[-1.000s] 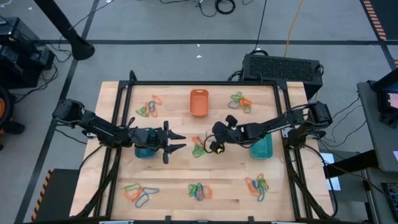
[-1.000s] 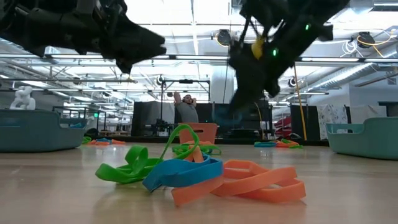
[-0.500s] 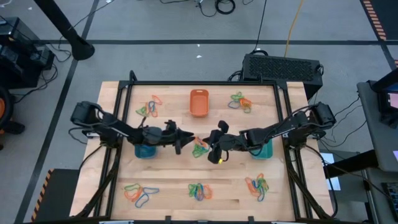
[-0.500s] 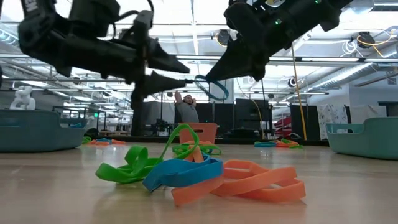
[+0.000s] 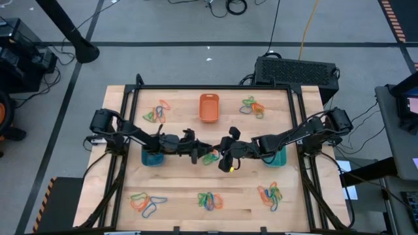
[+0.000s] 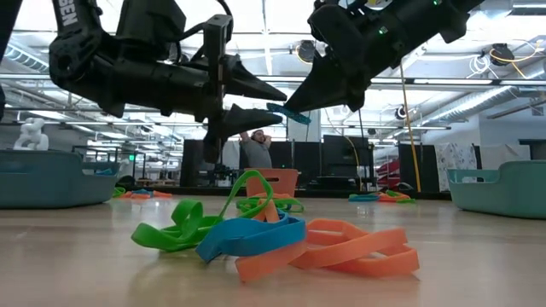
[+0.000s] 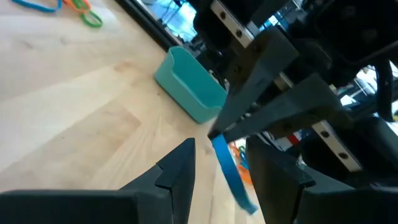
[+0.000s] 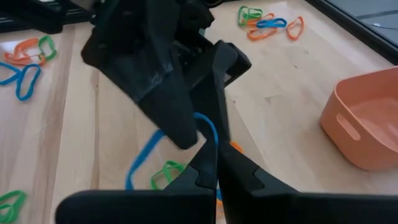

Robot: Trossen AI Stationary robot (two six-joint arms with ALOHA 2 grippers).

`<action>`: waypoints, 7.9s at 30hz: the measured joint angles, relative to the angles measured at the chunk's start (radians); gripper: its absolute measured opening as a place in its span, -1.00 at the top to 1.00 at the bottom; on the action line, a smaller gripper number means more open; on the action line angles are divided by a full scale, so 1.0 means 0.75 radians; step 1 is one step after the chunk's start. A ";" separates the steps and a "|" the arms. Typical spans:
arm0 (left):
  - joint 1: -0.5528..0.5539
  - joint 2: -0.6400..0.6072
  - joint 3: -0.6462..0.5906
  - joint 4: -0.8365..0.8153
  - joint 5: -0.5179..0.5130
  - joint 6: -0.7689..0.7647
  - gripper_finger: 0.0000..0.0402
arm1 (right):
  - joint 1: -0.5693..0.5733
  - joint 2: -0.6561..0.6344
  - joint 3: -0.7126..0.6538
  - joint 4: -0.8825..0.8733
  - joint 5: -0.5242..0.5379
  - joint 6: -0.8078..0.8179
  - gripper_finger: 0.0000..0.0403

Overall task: Sort rubber bands into baskets
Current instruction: Put the blue rubber band into the blue bin

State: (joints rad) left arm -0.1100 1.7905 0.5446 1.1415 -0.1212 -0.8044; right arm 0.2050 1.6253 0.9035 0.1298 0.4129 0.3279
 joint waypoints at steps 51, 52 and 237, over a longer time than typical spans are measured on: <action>-0.070 -0.863 0.001 -1.729 -0.366 0.139 0.99 | 0.000 -0.001 0.002 -0.048 -0.178 -0.020 0.42; -0.084 -0.888 0.001 -1.797 -0.366 0.104 0.99 | 0.000 -0.001 0.002 -0.049 -0.178 -0.014 0.42; -0.350 -0.432 0.180 -0.808 -0.174 0.916 0.20 | 0.862 0.023 0.378 -1.137 -0.611 1.217 1.00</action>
State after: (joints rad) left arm -0.3729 1.4661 0.6792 0.5352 -0.2518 -0.1177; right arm 0.8512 1.6428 1.1870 -0.7226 -0.0454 1.2408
